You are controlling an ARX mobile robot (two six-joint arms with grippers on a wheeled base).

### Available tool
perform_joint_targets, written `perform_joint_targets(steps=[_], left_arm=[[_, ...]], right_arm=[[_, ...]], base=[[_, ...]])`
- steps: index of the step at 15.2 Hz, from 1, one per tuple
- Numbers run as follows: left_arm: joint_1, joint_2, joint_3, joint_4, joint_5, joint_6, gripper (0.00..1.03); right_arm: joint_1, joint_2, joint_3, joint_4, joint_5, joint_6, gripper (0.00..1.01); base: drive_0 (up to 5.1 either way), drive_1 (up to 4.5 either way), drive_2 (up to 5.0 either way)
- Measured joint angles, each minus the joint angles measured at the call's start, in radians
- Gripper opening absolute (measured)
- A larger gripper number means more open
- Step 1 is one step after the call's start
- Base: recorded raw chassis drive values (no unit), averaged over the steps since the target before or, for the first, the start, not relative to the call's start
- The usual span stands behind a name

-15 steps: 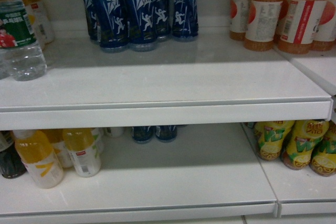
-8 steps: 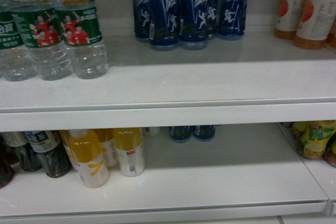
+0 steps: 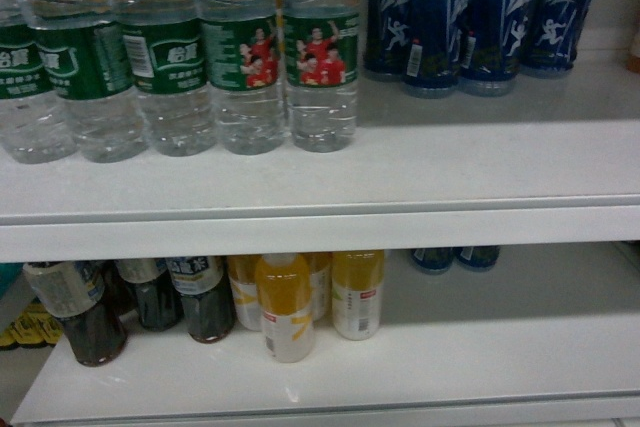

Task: Move water from second to third shelf

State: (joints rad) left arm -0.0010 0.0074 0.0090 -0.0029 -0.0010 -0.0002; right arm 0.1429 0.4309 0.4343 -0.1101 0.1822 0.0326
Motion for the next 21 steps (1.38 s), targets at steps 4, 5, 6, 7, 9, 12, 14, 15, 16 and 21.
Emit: perform_joint_targets(steps=[4,5,6,7,9,12,14,15,16,21], left_arm=[[0.000,0.000,0.000,-0.003,0.000,0.000,0.98],[0.000,0.000,0.000,0.000,0.001,0.000,0.98],[0.000,0.000,0.000,0.000,0.000,0.000,0.98],[0.000,0.000,0.000,0.000,0.000,0.000,0.98],[0.000,0.000,0.000,0.000,0.001,0.000,0.98],[0.000,0.000,0.000,0.000,0.000,0.000,0.98],[0.000,0.000,0.000,-0.003,-0.003,0.000,0.98],[0.000,0.000,0.000,0.002,-0.003,0.000,0.98],[0.000,0.000,0.000,-0.001,-0.002,0.000,0.98],[0.000,0.000,0.000,0.000,0.000,0.000,0.98]], right_arm=[[-0.002,-0.001,0.000,0.003,0.002,0.000,0.41],[0.000,0.000,0.000,0.003,0.000,0.000,0.41],[0.000,0.000,0.000,0.002,0.000,0.000,0.41],[0.000,-0.001,0.000,0.004,0.000,0.001,0.41],[0.000,0.000,0.000,0.002,0.000,0.000,0.41],[0.000,0.000,0.000,0.004,0.001,0.000,0.41],[0.000,0.000,0.000,0.005,-0.013,0.000,0.41],[0.002,0.000,0.000,0.005,-0.020,0.001,0.41],[0.000,0.000,0.000,0.000,-0.004,0.000,0.41],[0.000,-0.001,0.000,0.002,0.000,0.000,0.41]], base=[[-4.9,2.53,2.5],[-5.0,2.45,2.4],[-5.0,2.48,2.5],[-4.9,2.51,2.5],[-5.0,2.47,2.5],[-4.9,2.55,2.6],[0.0,0.00,0.0],[0.0,0.00,0.0],[0.0,0.00,0.0],[0.0,0.00,0.0]])
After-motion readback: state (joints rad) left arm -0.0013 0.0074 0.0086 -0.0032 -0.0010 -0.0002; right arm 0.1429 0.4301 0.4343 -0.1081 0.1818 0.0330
